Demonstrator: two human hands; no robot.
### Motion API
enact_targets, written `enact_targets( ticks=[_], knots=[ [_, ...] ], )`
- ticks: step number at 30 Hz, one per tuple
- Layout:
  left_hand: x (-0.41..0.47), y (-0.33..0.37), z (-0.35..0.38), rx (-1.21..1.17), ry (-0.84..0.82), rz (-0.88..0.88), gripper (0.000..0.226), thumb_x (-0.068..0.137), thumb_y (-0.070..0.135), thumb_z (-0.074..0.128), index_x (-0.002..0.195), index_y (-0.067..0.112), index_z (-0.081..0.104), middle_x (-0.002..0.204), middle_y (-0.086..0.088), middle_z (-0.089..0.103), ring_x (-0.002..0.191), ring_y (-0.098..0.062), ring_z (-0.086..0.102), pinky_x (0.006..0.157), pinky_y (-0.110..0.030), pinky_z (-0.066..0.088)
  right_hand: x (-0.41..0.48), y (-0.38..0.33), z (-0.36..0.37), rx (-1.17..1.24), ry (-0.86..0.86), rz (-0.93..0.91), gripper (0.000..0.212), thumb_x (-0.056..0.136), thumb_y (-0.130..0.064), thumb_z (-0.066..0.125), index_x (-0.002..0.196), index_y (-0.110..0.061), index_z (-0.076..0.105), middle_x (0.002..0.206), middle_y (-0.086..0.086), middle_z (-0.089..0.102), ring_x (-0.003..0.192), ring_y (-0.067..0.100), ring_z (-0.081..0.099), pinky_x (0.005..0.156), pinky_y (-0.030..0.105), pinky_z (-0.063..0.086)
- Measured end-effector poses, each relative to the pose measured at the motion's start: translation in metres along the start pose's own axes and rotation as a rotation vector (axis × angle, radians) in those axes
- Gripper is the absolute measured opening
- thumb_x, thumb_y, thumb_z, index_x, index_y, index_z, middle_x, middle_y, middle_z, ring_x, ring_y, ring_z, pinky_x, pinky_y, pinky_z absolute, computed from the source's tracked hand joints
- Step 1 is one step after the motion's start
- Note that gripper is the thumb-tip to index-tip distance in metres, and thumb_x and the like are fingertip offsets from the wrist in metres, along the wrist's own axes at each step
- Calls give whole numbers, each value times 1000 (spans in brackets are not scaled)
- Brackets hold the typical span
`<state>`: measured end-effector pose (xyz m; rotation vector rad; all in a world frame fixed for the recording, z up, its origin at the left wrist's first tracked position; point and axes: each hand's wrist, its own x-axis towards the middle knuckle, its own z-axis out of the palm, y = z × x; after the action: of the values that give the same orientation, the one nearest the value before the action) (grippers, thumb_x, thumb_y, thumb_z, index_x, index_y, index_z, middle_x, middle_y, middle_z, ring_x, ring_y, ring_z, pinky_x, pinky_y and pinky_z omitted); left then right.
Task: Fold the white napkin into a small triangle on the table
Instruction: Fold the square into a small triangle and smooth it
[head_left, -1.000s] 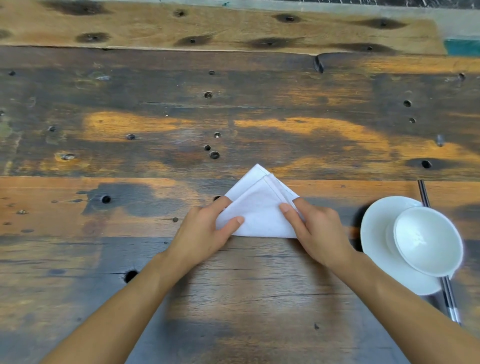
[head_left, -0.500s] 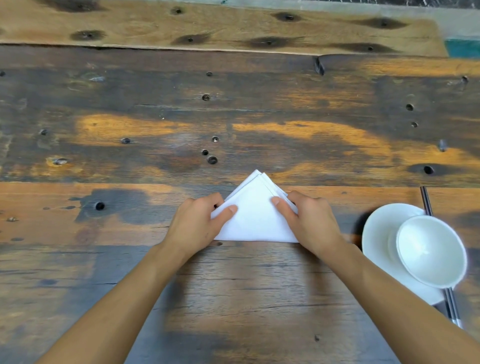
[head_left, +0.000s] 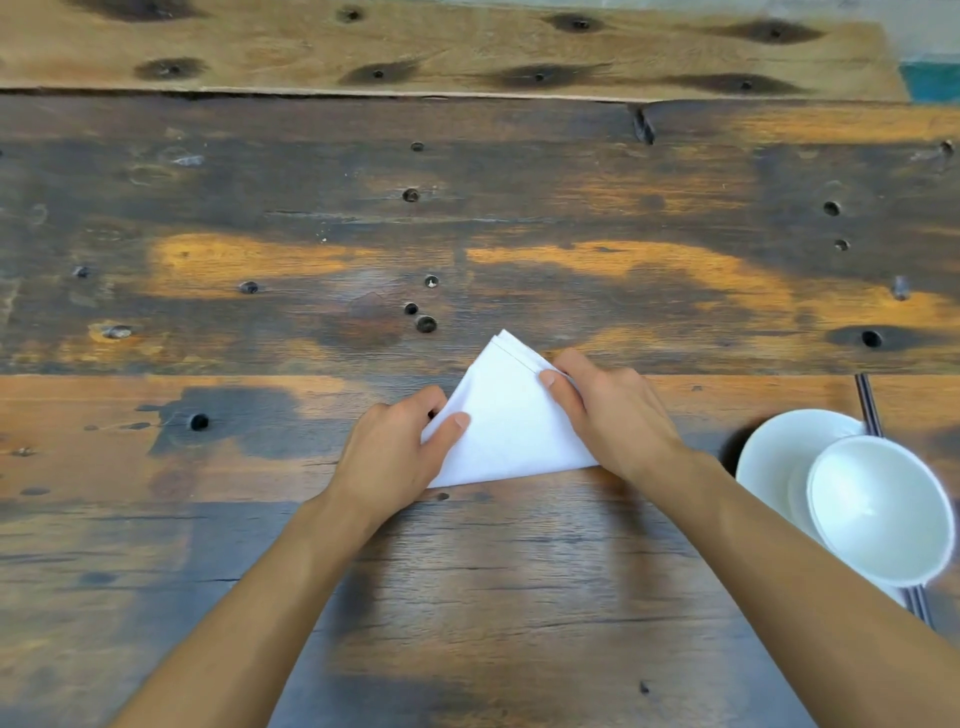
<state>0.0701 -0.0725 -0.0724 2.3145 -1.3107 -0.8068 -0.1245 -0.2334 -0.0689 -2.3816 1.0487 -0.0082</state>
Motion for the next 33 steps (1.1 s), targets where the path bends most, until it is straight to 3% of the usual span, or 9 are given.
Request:
enact_targets(
  ticks=[4, 8, 12, 17, 20, 23, 27, 30, 33],
  knots=[
    [-2, 2, 0, -32, 27, -7, 29, 100, 41, 58, 81, 22, 49, 57, 4, 47, 55, -13, 46, 50, -31, 26, 8, 0, 3, 9, -6, 53, 27, 103, -49, 41, 94, -24, 43, 60, 0, 48, 64, 33, 47, 56, 38, 26],
    [1, 5, 0, -37, 27, -45, 30, 98, 42, 61, 77, 22, 51, 57, 5, 50, 57, -10, 47, 50, -31, 27, 4, 1, 4, 12, 12, 69, 28, 103, -48, 45, 98, -21, 49, 67, 4, 53, 72, 38, 57, 59, 38, 31],
    [-3, 2, 0, -10, 54, -61, 37, 96, 49, 59, 74, 22, 47, 57, 4, 51, 57, -17, 49, 50, -32, 27, 5, -1, 3, 17, 2, 83, 30, 102, -48, 46, 97, -19, 50, 69, 6, 56, 75, 39, 60, 60, 39, 34],
    [-31, -19, -3, 145, 172, -165, 50, 92, 65, 55, 71, 21, 42, 52, 2, 53, 60, -26, 57, 51, -31, 32, 6, -2, 3, 2, -15, 97, 29, 102, -49, 47, 93, -21, 46, 68, 4, 56, 74, 38, 59, 61, 38, 33],
    [-46, -30, -7, 167, 322, -180, 40, 95, 53, 61, 73, 24, 45, 54, 6, 50, 56, -21, 53, 49, -25, 28, 6, -2, 4, 6, -10, 107, 29, 102, -49, 47, 93, -21, 46, 68, 5, 57, 73, 39, 59, 62, 38, 34],
    [-48, -23, -4, 196, 437, -23, 21, 101, 38, 56, 88, 21, 61, 76, 7, 55, 72, -24, 55, 59, -33, 35, 4, -1, 5, 14, 11, 106, 28, 101, -48, 48, 93, -21, 47, 63, 2, 55, 70, 37, 58, 60, 37, 32],
    [-33, -2, 8, 276, 356, 234, 36, 103, 34, 44, 122, 15, 68, 124, -4, 67, 108, -31, 61, 87, -41, 39, 2, 1, 5, 44, 26, 101, 27, 101, -47, 50, 90, -23, 47, 61, 1, 53, 67, 35, 56, 59, 35, 29],
    [-19, 8, 14, 386, 154, 314, 56, 106, 39, 30, 152, 13, 47, 161, -8, 42, 148, -30, 39, 118, -49, 31, 2, 1, 4, 52, 35, 90, 26, 100, -46, 52, 89, -23, 47, 59, -2, 50, 65, 32, 52, 59, 34, 29],
    [-9, 3, 21, 502, -25, 289, 65, 105, 49, 10, 165, 22, 15, 173, -1, 7, 159, -24, 7, 127, -54, 8, 3, 3, 5, 54, 48, 97, 27, 100, -47, 52, 87, -23, 48, 59, -2, 49, 66, 33, 54, 60, 34, 31]
  ],
)
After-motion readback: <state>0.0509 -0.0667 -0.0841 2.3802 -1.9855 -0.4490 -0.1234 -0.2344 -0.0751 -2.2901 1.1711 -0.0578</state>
